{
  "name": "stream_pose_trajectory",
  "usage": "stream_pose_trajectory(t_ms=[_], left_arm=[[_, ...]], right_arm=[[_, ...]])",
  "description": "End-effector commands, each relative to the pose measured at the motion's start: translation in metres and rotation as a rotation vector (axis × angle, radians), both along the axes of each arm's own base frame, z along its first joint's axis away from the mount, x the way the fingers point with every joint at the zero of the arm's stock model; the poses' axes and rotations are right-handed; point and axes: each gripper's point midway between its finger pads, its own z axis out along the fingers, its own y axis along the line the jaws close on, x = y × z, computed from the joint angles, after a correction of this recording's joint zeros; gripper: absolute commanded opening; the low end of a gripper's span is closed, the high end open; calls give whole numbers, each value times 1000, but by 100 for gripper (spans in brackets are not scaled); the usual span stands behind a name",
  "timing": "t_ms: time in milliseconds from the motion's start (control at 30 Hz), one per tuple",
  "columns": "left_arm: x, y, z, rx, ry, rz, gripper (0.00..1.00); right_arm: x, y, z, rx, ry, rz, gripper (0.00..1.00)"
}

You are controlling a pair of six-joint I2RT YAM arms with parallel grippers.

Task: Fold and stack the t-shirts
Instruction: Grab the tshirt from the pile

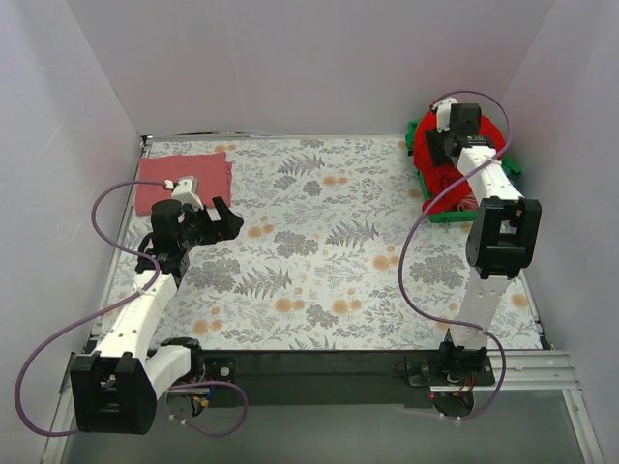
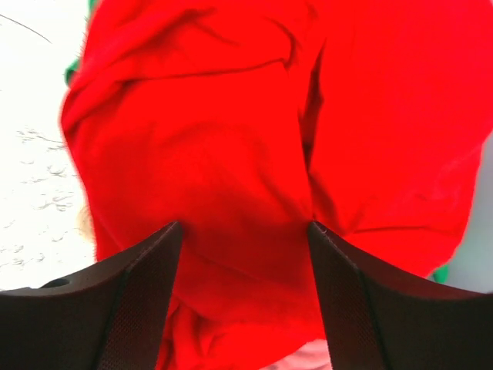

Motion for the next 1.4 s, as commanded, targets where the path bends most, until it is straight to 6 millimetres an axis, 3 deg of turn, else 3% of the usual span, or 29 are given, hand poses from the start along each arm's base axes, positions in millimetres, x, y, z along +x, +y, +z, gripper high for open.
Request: stream_pose_trajectory(t_ms=[0,33,133,167,233,267,300,333,367,433,467,600,933,1233,1367], left_arm=[[1,-2,11,2,-32,-17,95],[1,-3,11,1,-34,-18,95],[0,-3,10,1,-32,-18,95],[1,-2,11,2,-34,-15,95],[0,-2,10,3,-32,-14,95],[0,-2,11,1,-32,-15,95],[0,-2,11,0,-35,-16,95],[0,-2,11,1,-33,-15,95],[0,-2,11,1,-35,-15,95],[0,-2,11,0,-35,-16,95],[-1,-3,12,-1,-38,-18,95],[-1,-3,15,-4,-45,-20,95],[-3,-3,17,-7,-53,-20,95],[-4,-5,17,-11,-53,-28,95],[-4,-6,17,-13,-58,-36,95]], right_arm=[[14,-13,5,-46,-33,-33,72],[14,-15,2,-51,-26,-34,70],[13,-12,-2,-48,-17,-25,40],[11,-10,6,-42,-31,-17,23],[7,-8,12,-45,-41,-10,15],[3,-9,28,-50,-69,-12,12],[1,6,35,-51,-83,17,10],[-3,10,39,-51,-94,23,8],[-9,14,60,-51,-138,30,6],[-18,25,68,-66,-166,51,1],[-23,30,85,-73,-202,56,1],[-36,36,121,-74,-283,67,1],[-65,73,159,-18,-348,180,1],[-103,101,262,57,-540,310,1],[-116,108,278,100,-566,346,1]])
